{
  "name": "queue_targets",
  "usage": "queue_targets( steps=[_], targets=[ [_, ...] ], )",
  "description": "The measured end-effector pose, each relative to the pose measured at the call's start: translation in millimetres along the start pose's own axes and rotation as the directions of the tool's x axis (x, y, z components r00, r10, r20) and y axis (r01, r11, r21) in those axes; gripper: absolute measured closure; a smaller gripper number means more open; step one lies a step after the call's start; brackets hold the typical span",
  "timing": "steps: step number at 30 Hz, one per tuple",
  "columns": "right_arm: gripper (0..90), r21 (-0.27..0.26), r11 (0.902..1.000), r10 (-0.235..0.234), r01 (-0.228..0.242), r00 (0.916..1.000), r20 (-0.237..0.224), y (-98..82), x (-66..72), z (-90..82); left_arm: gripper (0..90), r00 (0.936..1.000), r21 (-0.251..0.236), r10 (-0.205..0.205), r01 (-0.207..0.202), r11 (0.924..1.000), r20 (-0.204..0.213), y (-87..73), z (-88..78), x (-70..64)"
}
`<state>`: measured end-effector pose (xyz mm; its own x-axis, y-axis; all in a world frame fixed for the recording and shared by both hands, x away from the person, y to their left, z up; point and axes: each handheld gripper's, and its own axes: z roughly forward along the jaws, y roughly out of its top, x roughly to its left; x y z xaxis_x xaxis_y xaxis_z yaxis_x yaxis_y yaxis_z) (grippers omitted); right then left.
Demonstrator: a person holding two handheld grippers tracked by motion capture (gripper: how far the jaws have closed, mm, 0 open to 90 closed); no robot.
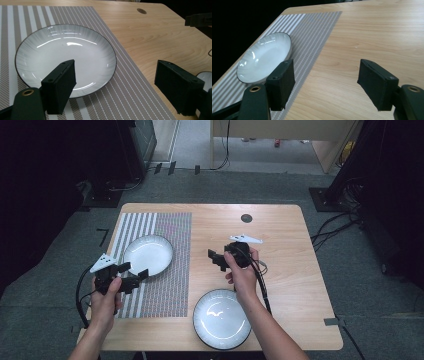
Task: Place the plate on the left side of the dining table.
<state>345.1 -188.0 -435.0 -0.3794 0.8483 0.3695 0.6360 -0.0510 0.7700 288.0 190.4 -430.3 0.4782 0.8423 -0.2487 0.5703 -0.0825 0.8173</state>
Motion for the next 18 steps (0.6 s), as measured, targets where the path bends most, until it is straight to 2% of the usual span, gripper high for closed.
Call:
queue_targets(
  steps=[6,11,14,18],
  targets=[
    [29.3,-0.006,0.9999,-0.013,0.014,0.9997,0.018,-11.4,-14.7,-21.8,17.2,0.9999,0.003,0.012,-0.012,0.9999,-0.007,-14.5,-1.4,-6.1],
    [29.3,-0.021,0.9996,-0.019,0.020,0.9988,0.045,-23.0,-28.3,-39.9,17.2,1.0000,0.000,-0.009,0.009,1.0000,0.002,-27.9,-1.8,-6.4],
    [29.1,-0.026,0.9988,-0.041,0.042,0.9969,0.068,-30.9,-37.3,-49.6,17.2,0.9999,0.003,-0.013,0.013,0.9999,0.004,-35.0,-1.5,-7.2],
    [28.9,-0.033,0.9985,-0.040,0.043,0.9955,0.086,-41.6,-50.3,-63.6,17.2,1.0000,0.000,0.000,0.000,1.0000,0.001,-45.2,-3.3,-10.4]
  ],
)
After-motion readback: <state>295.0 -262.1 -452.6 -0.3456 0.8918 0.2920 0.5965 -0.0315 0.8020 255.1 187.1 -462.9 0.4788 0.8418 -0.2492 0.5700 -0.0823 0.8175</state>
